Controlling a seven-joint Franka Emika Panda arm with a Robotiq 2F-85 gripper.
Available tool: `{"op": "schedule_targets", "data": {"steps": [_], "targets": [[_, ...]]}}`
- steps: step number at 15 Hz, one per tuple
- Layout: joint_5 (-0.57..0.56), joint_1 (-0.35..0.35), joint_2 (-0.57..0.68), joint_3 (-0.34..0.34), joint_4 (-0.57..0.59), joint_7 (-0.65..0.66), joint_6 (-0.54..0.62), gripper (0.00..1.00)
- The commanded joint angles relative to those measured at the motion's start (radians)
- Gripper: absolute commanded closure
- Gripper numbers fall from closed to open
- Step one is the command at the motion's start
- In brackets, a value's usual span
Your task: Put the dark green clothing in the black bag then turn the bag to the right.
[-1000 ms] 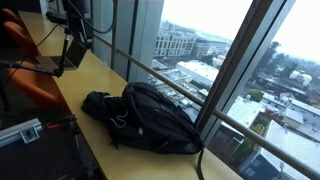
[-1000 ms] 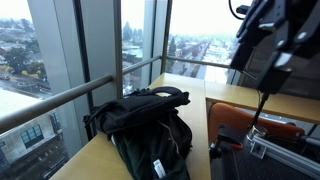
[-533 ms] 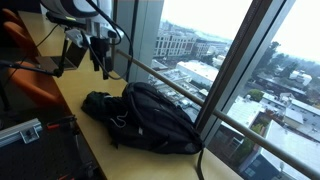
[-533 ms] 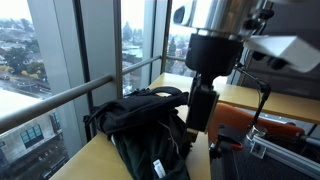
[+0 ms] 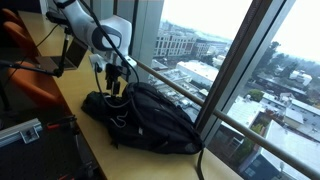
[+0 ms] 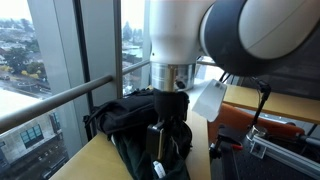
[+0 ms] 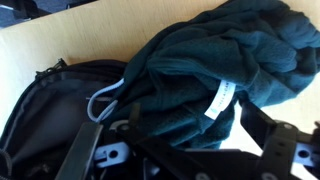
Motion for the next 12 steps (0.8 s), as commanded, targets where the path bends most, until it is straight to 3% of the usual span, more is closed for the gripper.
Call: {"op": "schedule_targets", "data": {"steps": [1,6,7,8,12], "targets": [[0.023,0.052,0.185,-0.048,0.139,0.068,-0.015,0.00],[0.046,0.128,0.313,-0.078,0.237,0.164,-0.070,0.00],[0.051,0.137,0.326,-0.081,0.249,0.172,-0.071,0.25],[0.050,0.143,0.330,-0.090,0.253,0.180,-0.073,0.26],[0.035,0.144,0.282,-0.124,0.232,0.198,-0.080,0.57]]}}
